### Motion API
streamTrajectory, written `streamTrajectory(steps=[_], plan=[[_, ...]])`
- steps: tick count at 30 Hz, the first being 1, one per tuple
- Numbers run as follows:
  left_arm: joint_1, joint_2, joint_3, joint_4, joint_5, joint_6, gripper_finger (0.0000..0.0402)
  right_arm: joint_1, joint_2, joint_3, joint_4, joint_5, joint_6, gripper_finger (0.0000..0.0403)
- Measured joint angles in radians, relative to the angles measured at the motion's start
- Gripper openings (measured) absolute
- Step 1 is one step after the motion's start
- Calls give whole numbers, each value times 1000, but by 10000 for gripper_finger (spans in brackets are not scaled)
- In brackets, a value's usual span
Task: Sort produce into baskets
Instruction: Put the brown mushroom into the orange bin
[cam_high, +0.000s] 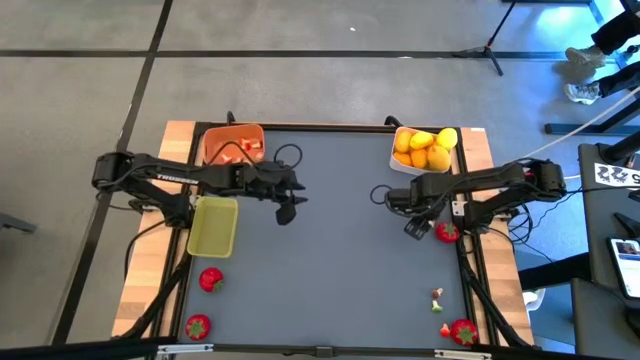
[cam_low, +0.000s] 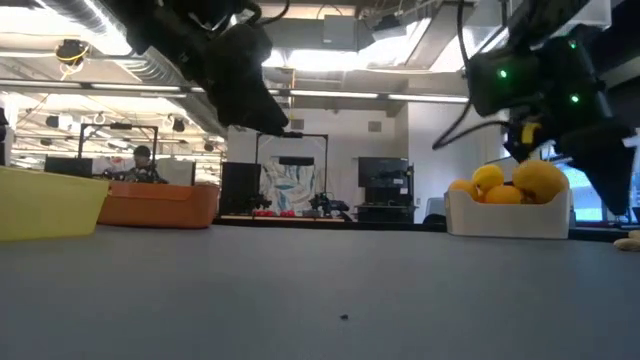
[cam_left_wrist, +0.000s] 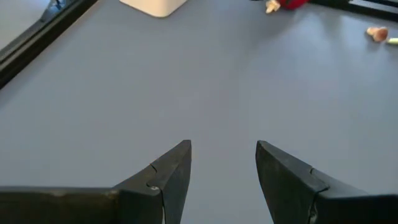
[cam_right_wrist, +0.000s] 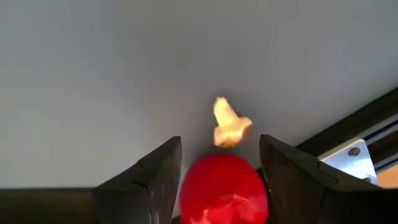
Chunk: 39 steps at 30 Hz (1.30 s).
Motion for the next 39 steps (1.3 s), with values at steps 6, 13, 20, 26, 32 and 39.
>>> streamTrajectory(steps=[6, 13, 20, 26, 32, 39], plan=[[1, 21, 0, 13, -2, 3, 175, 0, 0, -63, 37, -27, -20, 214], [1, 22, 0, 61, -2, 27, 175, 0, 1, -144, 90, -28, -11, 214], [1, 22, 0, 95, -2, 27, 175, 1, 1, -171, 150, -12, 6, 210], [2, 22, 0, 103, -1, 60, 175, 1, 1, -171, 136, -30, 5, 146], [2, 22, 0, 103, -1, 75, 175, 1, 1, -171, 138, -10, -47, 54], [1, 22, 0, 103, -1, 74, 175, 3, 1, -137, 176, 3, -77, 10]])
